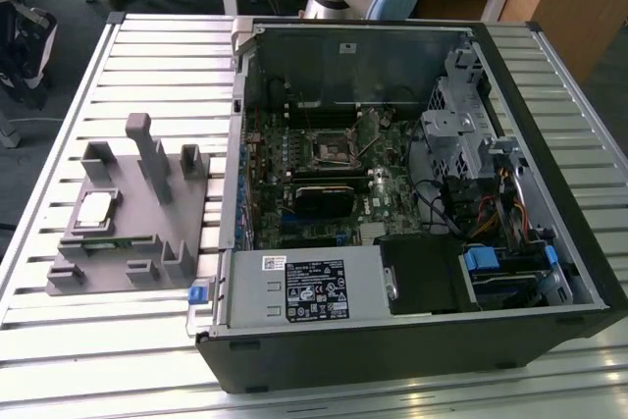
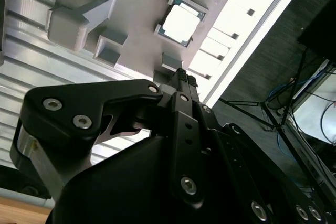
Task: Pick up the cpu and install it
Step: 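Pick up the cpu and move it towards the insertion slot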
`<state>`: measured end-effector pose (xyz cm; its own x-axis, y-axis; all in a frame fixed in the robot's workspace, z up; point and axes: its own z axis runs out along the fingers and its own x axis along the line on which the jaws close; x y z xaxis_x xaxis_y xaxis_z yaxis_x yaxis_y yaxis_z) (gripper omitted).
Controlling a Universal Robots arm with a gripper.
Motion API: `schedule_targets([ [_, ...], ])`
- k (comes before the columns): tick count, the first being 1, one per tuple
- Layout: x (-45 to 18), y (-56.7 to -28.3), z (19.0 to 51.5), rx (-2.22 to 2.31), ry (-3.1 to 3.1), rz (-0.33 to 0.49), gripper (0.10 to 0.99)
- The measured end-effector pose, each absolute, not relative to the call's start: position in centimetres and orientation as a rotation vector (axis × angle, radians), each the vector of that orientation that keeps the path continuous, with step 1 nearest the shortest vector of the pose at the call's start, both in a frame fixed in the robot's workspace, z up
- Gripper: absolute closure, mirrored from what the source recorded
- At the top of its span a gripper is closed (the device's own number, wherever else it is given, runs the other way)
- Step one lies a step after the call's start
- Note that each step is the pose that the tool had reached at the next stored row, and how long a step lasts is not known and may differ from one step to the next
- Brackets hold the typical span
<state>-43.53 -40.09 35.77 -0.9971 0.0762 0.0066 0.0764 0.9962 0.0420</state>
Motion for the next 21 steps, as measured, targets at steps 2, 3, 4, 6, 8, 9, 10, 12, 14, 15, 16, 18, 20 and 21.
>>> schedule_targets([
  [2, -43.6, -40.1, 35.7, -0.120, -3.133, -0.066, 0.980],
  [3, -43.6, -40.1, 35.7, -0.120, -3.133, -0.066, 0.980],
  [4, -43.6, -40.1, 35.6, -0.120, -3.132, -0.066, 0.980],
  [6, -43.6, -40.1, 35.6, -0.120, -3.132, -0.066, 0.980],
  [8, -43.6, -40.1, 35.5, -0.120, -3.132, -0.066, 0.980],
  [9, -43.6, -40.1, 35.4, -0.120, -3.132, -0.066, 0.980],
  [10, -43.6, -40.2, 35.4, -0.120, -3.132, -0.066, 0.980],
  [12, -43.6, -40.2, 35.2, -0.120, -3.132, -0.066, 0.980],
  [14, -43.6, -40.2, 35.0, -0.119, -3.132, -0.066, 0.980],
  [15, -43.6, -40.3, 34.9, -0.119, -3.132, -0.066, 0.980],
  [16, -43.6, -40.3, 34.7, -0.119, -3.131, -0.066, 0.980],
  [18, -43.6, -40.3, 34.5, -0.119, -3.129, -0.066, 0.980],
  [20, -43.6, -40.3, 34.2, -0.119, -3.128, -0.066, 0.980],
  [21, -43.6, -40.3, 34.1, -0.119, -3.127, -0.066, 0.980],
])
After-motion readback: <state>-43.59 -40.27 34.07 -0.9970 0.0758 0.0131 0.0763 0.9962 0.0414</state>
